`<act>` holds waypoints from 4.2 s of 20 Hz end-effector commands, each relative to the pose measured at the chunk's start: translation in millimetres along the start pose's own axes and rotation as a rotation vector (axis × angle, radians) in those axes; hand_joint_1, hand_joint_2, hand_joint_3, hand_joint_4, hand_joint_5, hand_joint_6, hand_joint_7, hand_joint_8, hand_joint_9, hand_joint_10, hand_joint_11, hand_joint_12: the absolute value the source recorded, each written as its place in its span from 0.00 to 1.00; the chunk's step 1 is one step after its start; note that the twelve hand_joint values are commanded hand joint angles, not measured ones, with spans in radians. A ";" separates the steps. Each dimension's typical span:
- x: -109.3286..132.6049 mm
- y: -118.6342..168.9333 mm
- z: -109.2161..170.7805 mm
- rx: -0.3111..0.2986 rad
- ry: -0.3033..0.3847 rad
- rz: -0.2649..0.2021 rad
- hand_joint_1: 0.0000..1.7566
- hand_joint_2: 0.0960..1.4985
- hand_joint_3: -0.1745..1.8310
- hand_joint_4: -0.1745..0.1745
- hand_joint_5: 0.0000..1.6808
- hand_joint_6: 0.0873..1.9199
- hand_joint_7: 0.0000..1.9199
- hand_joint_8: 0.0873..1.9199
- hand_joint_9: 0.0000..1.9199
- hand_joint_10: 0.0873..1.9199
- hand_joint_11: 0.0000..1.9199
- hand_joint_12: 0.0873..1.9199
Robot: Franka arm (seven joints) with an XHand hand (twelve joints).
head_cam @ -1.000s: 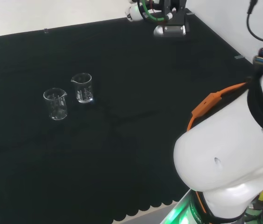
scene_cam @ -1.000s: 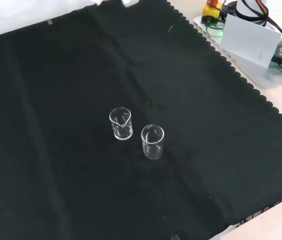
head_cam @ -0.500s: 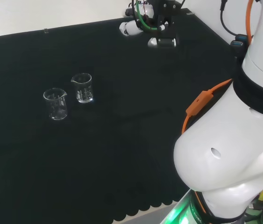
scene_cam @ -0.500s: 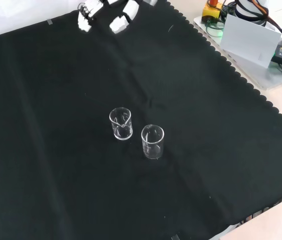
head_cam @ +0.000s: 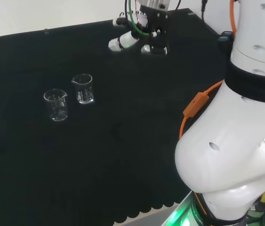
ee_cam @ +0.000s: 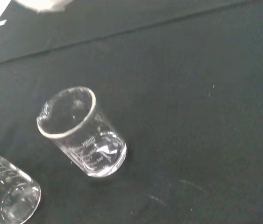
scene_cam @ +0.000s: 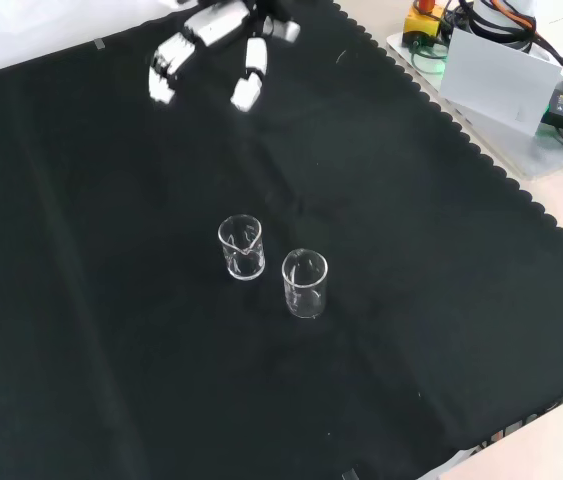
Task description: Pick up the beaker on the right.
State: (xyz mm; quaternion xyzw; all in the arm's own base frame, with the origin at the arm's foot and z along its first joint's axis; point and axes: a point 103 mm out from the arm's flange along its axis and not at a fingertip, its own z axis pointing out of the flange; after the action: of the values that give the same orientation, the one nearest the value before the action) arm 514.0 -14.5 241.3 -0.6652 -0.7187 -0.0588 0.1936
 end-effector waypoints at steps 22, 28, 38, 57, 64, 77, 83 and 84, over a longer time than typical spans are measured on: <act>-3.0 62.4 138.8 0.120 0.334 -0.300 0.43 0.32 0.41 0.33 0.10 0.00 0.05 0.27 0.09 0.31 0.00 0.45; 0.1 64.4 154.7 0.090 0.376 -0.336 0.44 0.31 0.42 0.32 0.13 0.00 0.09 0.28 0.12 0.30 0.00 0.49; 13.2 70.6 185.6 0.092 0.410 -0.352 0.44 0.31 0.42 0.32 0.15 0.00 0.10 0.28 0.13 0.30 0.00 0.50; 30.0 81.4 209.1 0.025 0.486 -0.378 0.45 0.30 0.40 0.32 0.17 0.00 0.11 0.28 0.13 0.29 0.00 0.50; 37.3 84.2 216.3 0.003 0.510 -0.375 0.47 0.31 0.40 0.31 0.19 0.00 0.12 0.28 0.14 0.29 0.00 0.52; 44.7 88.7 223.0 0.010 0.542 -0.387 0.50 0.31 0.40 0.32 0.21 0.00 0.14 0.28 0.16 0.29 0.00 0.56; 51.2 93.1 223.3 0.006 0.557 -0.401 0.51 0.31 0.40 0.34 0.22 0.00 0.15 0.28 0.17 0.29 0.00 0.56; 51.7 93.8 223.7 0.007 0.558 -0.402 0.51 0.31 0.40 0.34 0.22 0.00 0.15 0.28 0.17 0.29 0.00 0.56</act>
State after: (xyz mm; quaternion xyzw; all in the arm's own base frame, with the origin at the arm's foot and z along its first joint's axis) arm 557.9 117.7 38.2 -0.4703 -0.7549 -0.2705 0.3685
